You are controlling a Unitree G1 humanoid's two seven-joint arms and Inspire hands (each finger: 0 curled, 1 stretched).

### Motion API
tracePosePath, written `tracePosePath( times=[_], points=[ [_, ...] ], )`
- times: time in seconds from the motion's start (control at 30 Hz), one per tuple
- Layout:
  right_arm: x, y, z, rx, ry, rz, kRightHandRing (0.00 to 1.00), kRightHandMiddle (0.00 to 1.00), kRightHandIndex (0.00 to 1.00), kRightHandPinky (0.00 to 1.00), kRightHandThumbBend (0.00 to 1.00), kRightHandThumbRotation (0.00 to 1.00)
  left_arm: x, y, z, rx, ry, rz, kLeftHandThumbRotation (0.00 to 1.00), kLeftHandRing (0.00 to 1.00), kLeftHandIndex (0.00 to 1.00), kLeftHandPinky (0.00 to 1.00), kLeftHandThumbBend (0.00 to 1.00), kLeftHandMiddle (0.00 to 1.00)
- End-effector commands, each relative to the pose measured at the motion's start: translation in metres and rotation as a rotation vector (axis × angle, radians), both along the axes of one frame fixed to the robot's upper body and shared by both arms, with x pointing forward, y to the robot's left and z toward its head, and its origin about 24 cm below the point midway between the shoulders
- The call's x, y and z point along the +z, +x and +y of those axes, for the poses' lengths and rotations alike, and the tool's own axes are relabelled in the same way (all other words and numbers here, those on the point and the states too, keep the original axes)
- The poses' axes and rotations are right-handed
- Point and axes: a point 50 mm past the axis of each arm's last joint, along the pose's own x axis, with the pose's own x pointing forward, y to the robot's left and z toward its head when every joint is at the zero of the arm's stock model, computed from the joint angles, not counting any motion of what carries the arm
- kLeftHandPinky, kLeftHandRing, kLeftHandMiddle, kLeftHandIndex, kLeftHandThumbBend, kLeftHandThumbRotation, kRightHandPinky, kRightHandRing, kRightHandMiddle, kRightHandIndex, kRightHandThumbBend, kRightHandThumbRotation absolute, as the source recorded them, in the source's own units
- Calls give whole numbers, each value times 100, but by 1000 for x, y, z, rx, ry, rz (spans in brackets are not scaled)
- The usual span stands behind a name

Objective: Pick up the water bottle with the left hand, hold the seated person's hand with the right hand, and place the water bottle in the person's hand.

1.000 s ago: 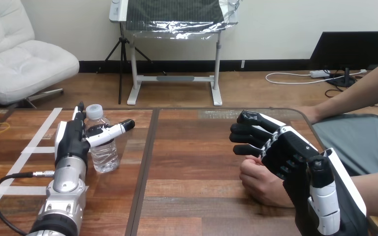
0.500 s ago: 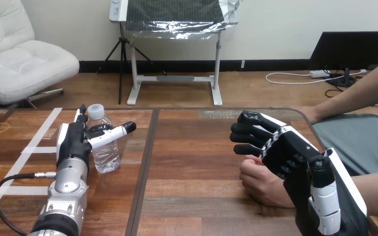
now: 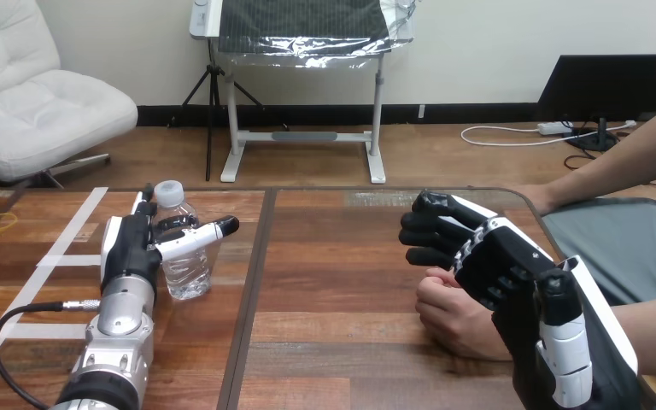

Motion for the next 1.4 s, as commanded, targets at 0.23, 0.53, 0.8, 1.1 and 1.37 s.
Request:
tracePosePath(
  times=[0.23,0.53,0.8,1.1,1.37],
  points=[
    [19,5,0,15,10,-95,80,80,80,77,77,100,32,23,-12,8,25,-94,3,79,84,68,94,82],
    [19,4,-1,11,7,-93,80,80,80,78,78,100,33,24,-12,28,64,-85,0,67,71,58,89,69],
    [19,4,-1,12,7,-95,80,80,80,79,78,100,33,23,-13,33,76,-106,0,56,61,46,80,59],
    [20,4,0,9,8,-95,80,80,80,80,77,100,33,22,-14,29,103,-121,0,48,55,39,73,53],
    [20,4,0,11,10,-101,80,79,80,79,77,100,32,22,-14,30,103,-122,0,41,49,34,68,46]
  ],
)
